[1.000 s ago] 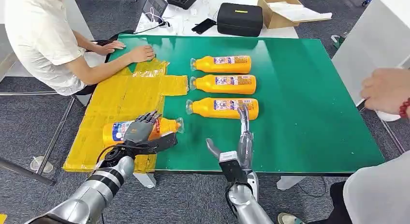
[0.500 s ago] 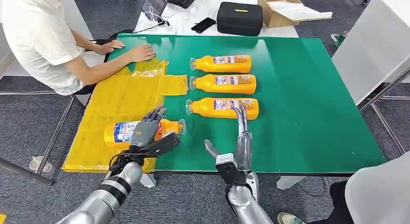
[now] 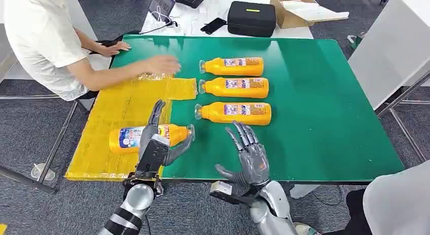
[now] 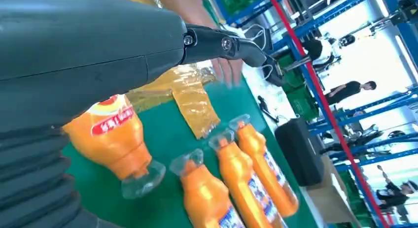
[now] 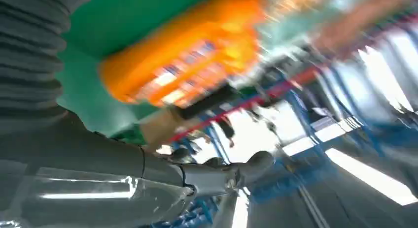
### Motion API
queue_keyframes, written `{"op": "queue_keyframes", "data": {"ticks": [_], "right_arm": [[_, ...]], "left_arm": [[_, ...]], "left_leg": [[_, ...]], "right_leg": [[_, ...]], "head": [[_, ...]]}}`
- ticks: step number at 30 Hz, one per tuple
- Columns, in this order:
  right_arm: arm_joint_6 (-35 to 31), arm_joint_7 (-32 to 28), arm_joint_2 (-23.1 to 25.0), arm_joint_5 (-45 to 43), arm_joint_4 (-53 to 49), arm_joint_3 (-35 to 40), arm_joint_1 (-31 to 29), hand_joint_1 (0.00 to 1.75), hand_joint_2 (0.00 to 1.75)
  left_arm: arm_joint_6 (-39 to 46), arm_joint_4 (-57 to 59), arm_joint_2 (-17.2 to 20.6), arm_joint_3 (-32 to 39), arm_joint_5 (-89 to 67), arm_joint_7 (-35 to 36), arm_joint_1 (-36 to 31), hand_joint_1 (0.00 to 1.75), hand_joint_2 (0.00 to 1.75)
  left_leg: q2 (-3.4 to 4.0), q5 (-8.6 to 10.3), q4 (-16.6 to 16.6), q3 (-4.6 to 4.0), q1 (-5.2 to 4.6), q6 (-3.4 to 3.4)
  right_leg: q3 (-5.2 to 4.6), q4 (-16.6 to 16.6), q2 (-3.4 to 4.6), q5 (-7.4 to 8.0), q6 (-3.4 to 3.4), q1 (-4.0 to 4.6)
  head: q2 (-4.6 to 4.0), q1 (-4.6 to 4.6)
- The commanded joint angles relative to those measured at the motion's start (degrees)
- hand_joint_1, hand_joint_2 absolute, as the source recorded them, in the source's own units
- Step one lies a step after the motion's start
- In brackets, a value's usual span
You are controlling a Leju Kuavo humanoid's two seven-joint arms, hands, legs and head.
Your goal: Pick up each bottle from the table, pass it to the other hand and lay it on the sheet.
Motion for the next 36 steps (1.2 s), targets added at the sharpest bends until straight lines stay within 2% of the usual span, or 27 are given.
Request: {"op": "queue_keyframes", "data": {"ticks": [1, 8, 10, 21, 28, 29, 36], "right_arm": [[-0.02, 6.72, -7.61, 1.88, 6.85, -0.15, -2.88, 0.0, 0.0], [-0.02, 9.99, -9.34, 1.6, 4.46, 1.82, -3.13, 0.0, 0.0], [-0.02, 10.53, -9.75, 1.62, 4.75, 2.33, -3.5, 0.0, 0.0], [-0.02, 11.58, -10.62, 0.74, 6.94, 3.75, -5.26, 0.0, 0.0], [5.4, 15.38, -13.36, -5.22, 12.0, 5.54, -9.26, 0.0, 0.0], [5.52, 15.72, -13.66, -5.09, 13.62, 5.67, -9.7, 0.0, 1.75], [6.14, 15.94, -13.01, -6.07, 18.38, 5.89, -10.54, 0.0, 1.75]], "left_arm": [[0.87, -5.53, -0.68, -0.32, 6.85, 7.78, 3.17, 0.0, 1.75], [-0.52, -10.94, 1.05, -3.83, 12.08, 8.29, 5.74, 0.0, 1.75], [-0.52, -11.47, 1.25, -4.93, 11.8, 8.26, 5.98, 0.0, 1.75], [0.22, -9.72, 1.39, -6.16, 11.0, 8.39, 5.16, 0.0, 1.75], [-0.14, -8.84, 0.89, -7.11, 13.59, 8.58, 4.73, 0.0, 1.75], [-1.99, -9.09, 0.62, -6.87, 16.74, 9.28, 4.79, 0.0, 1.75], [-2.94, -11.06, 1.6, -8.63, 19.26, 10.37, 5.13, 0.0, 1.75]], "left_leg": [[0.06, -0.07, -0.01, 0.2, 0.0, 0.1], [0.16, -0.18, 0.02, 0.3, -0.03, 0.06], [0.13, -0.07, 0.01, 0.07, -0.04, 0.06], [0.16, -0.08, -0.02, 0.17, -0.03, 0.06], [0.14, -0.06, -0.03, 0.18, -0.03, 0.07], [0.11, -0.02, -0.03, 0.08, -0.04, 0.07], [0.16, -0.11, -0.02, 0.24, -0.01, 0.06]], "right_leg": [[0.24, -0.08, -0.02, -0.06, -0.06, 0.02], [0.29, -0.02, 0.04, -0.12, -0.09, 0.03], [0.06, -0.02, 0.05, -0.01, -0.01, 0.0], [0.16, -0.05, 0.06, -0.02, -0.06, 0.02], [0.18, -0.07, 0.03, -0.01, -0.03, 0.01], [0.08, -0.06, 0.04, 0.03, 0.0, 0.0], [0.24, -0.06, 0.05, -0.04, -0.07, 0.04]], "head": [[0.0, 0.0], [0.0, -0.02], [0.0, -0.04], [0.0, -0.02], [0.0, -0.02], [0.0, -0.02], [0.02, -0.02]]}}
